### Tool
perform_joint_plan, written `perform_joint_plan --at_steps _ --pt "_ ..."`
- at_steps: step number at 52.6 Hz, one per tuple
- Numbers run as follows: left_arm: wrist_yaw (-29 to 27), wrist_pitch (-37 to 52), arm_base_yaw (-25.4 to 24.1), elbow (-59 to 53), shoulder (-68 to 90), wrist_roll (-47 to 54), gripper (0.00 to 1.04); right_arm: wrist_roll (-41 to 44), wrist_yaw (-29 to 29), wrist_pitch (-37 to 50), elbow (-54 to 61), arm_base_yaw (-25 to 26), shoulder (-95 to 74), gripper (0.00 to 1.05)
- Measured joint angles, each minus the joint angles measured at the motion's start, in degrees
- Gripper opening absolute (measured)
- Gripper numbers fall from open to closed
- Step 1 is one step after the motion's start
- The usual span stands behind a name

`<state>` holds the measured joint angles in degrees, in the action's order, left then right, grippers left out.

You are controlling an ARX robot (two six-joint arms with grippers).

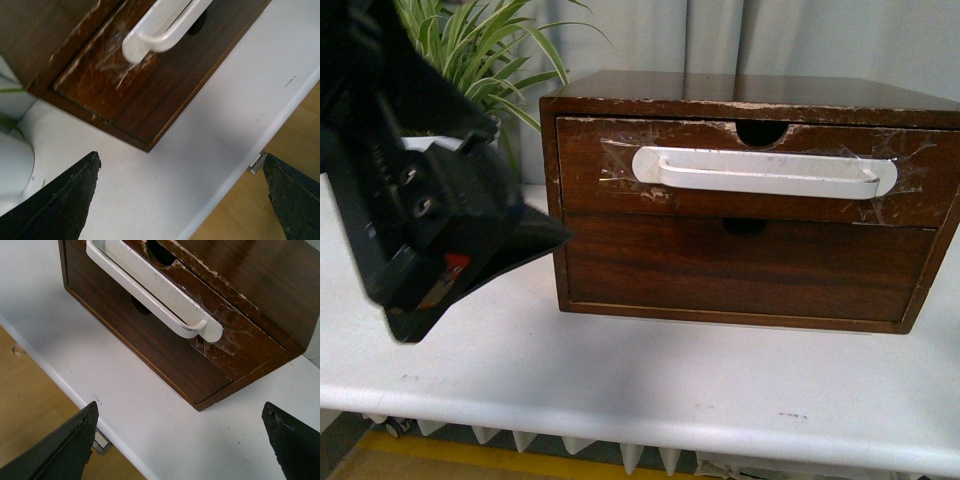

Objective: Open drawer

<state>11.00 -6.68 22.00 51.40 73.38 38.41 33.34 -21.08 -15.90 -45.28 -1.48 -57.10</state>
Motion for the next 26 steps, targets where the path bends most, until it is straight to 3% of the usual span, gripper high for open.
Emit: perform_joint_plan --at_steps 14,26 --pt "5.97 -9.60 4.00 14.19 10.43 6.91 0.99 7.41 2.93 -3.15 -7.65 -2.95 -8.98 0.96" --pt "7.08 -14.86 6.34 21.90 18.08 12.07 0.99 11.47 3.82 -4.68 -10.80 -5.46 -14.05 0.96"
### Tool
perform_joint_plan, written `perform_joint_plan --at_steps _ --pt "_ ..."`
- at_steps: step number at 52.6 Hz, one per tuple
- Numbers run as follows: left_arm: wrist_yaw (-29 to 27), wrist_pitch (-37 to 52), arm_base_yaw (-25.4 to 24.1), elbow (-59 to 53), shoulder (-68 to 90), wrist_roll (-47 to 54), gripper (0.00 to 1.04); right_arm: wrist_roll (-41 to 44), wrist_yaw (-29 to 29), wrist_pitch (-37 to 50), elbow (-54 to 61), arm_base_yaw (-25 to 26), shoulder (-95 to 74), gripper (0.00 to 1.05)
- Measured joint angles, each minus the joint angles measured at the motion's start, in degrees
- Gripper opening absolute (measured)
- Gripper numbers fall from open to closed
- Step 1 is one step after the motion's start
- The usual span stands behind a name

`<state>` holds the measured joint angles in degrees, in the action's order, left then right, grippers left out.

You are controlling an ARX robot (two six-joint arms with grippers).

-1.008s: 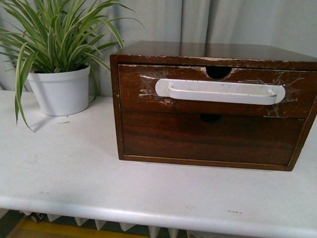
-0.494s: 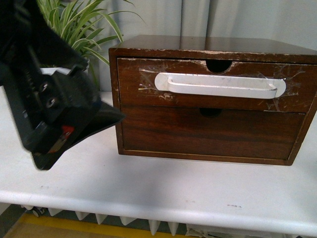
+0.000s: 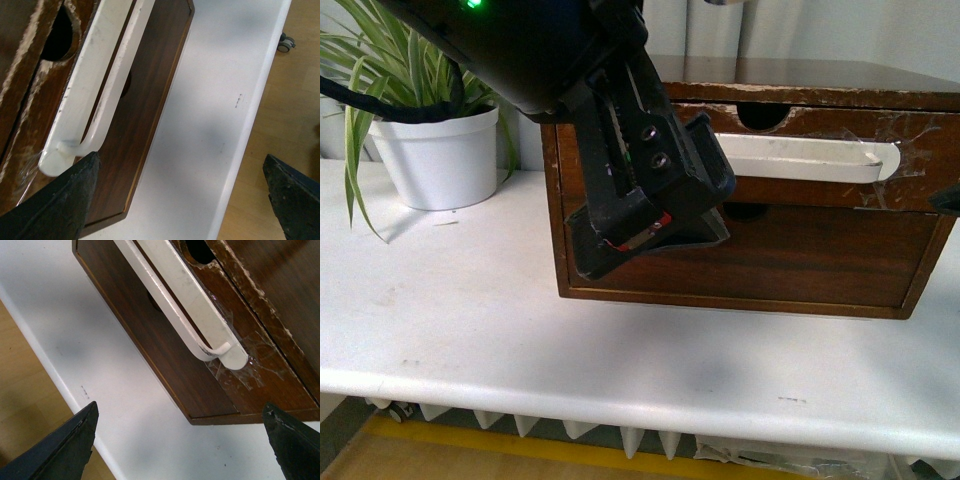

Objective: Open drawer

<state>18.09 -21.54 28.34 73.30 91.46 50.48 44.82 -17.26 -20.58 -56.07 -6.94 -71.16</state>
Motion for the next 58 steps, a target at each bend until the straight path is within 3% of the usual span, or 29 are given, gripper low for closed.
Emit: perform_joint_plan --at_steps 28,58 --pt "0.24 -3.56 0.44 9.99 9.94 3.93 0.99 1.46 2.84 1.60 -5.20 -5.57 -9.79 0.96" --pt "0.42 -3.56 -0.22 12.92 13.66 3.98 0.99 0.59 3.98 4.70 -6.95 -5.95 -14.60 0.96"
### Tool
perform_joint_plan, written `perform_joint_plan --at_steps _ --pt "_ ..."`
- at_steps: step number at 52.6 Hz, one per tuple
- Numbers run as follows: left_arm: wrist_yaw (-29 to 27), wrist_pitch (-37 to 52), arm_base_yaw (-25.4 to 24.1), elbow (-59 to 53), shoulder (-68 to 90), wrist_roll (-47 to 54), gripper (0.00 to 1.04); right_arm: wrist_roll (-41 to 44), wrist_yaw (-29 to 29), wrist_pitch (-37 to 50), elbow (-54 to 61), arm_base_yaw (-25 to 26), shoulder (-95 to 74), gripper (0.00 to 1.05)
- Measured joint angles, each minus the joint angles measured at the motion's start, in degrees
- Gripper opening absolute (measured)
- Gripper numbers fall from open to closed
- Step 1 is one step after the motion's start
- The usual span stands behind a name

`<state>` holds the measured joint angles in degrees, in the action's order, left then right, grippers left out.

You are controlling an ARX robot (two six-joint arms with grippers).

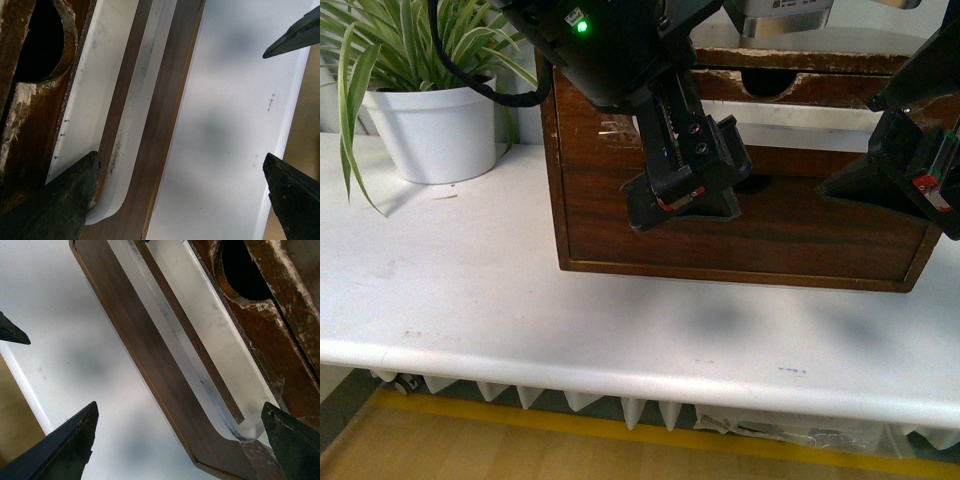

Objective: Open drawer

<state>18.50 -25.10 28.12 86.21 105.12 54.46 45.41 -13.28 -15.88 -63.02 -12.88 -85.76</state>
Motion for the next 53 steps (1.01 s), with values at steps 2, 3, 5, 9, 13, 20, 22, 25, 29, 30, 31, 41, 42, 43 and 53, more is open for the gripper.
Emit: perform_joint_plan --at_steps 2,3,5,9,13,20,22,25,29,30,31,41,42,43,53 --pt "0.00 -0.04 -0.02 0.09 0.09 -0.02 0.99 -0.04 0.07 0.13 -0.02 0.00 -0.15 0.96" --pt "0.02 -0.07 -0.11 0.15 0.11 -0.02 0.99 -0.04 0.11 0.17 -0.02 0.00 -0.22 0.96" --pt "0.07 -0.15 -0.15 0.22 0.17 0.00 0.99 -0.09 0.20 0.31 -0.02 0.00 -0.48 0.96" --pt "0.15 -0.22 -0.20 0.22 0.17 0.20 0.99 -0.44 0.04 0.31 -0.04 0.00 -0.96 0.96" --pt "0.52 -0.44 -0.31 0.24 0.20 0.52 0.99 -0.44 0.37 0.59 -0.04 -0.02 -1.33 0.96" --pt "0.66 -0.48 -0.42 0.24 0.20 0.59 0.99 -0.52 0.26 1.46 -0.04 -0.13 -2.03 0.96" --pt "0.76 -0.55 -0.44 0.22 0.20 0.61 0.99 -0.59 0.15 1.70 -0.04 -0.22 -2.16 0.96" --pt "1.01 -0.68 -0.55 0.24 0.20 0.63 0.99 -0.68 0.15 2.19 -0.04 -0.39 -2.32 0.96" --pt "1.03 -0.83 -0.63 0.24 0.20 0.74 0.99 -0.70 0.07 2.69 -0.04 -0.66 -2.56 0.96" --pt "1.03 -0.90 -0.63 0.22 0.20 0.79 0.99 -0.72 0.04 2.71 -0.04 -0.70 -2.60 0.96" --pt "1.03 -0.92 -0.66 0.24 0.20 0.79 0.99 -0.72 0.04 2.75 -0.07 -0.79 -2.67 0.96" --pt "1.07 -1.66 -0.83 0.37 0.20 0.98 0.99 -0.70 0.07 1.92 -0.79 -1.46 -3.41 0.96" --pt "1.07 -1.66 -0.85 0.37 0.20 0.98 0.99 -0.68 0.07 1.60 -0.94 -1.51 -3.52 0.96" --pt "1.07 -1.77 -0.85 0.37 0.20 1.03 0.99 -0.68 0.04 1.44 -1.01 -1.53 -3.56 0.96" --pt "1.33 -3.15 -1.01 0.52 0.17 2.45 0.99 -0.55 -0.61 -1.49 -1.77 -1.64 -3.74 0.96"
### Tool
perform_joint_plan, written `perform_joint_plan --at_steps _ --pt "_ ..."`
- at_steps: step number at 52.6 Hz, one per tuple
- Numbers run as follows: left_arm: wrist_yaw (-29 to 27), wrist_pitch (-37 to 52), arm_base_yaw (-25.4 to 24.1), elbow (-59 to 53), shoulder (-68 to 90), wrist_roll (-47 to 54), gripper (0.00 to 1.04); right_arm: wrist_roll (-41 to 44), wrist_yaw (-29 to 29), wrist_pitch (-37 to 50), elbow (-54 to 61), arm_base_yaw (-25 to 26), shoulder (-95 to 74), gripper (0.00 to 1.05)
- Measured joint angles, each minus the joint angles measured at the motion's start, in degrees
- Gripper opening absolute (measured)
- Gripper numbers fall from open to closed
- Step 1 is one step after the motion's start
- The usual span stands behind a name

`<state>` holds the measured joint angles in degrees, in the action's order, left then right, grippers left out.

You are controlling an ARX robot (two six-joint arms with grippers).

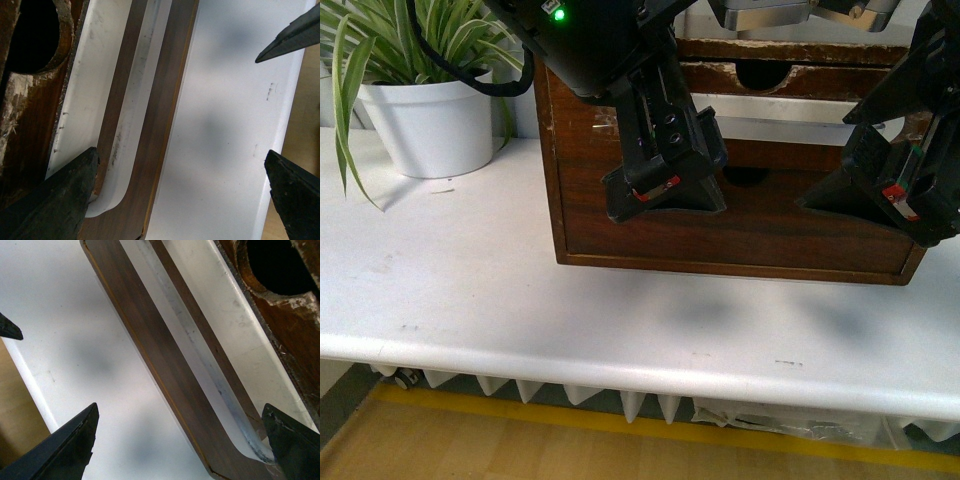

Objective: Open drawer

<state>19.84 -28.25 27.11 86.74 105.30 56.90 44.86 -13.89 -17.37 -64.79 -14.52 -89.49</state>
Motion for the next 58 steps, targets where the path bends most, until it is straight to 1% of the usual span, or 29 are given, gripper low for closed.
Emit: perform_joint_plan --at_steps 11,47,58 --pt "0.79 -2.82 -0.11 0.17 -0.74 2.03 0.99 2.01 -0.68 -3.13 -0.48 -0.09 0.09 0.96" --pt "1.09 -14.14 1.44 -2.99 -6.71 8.92 0.99 10.12 -7.74 -12.68 2.62 -0.70 5.14 0.96" --pt "0.42 -17.35 2.29 -4.92 -9.25 10.91 0.99 11.98 -9.53 -15.47 3.96 -1.40 6.99 0.96"
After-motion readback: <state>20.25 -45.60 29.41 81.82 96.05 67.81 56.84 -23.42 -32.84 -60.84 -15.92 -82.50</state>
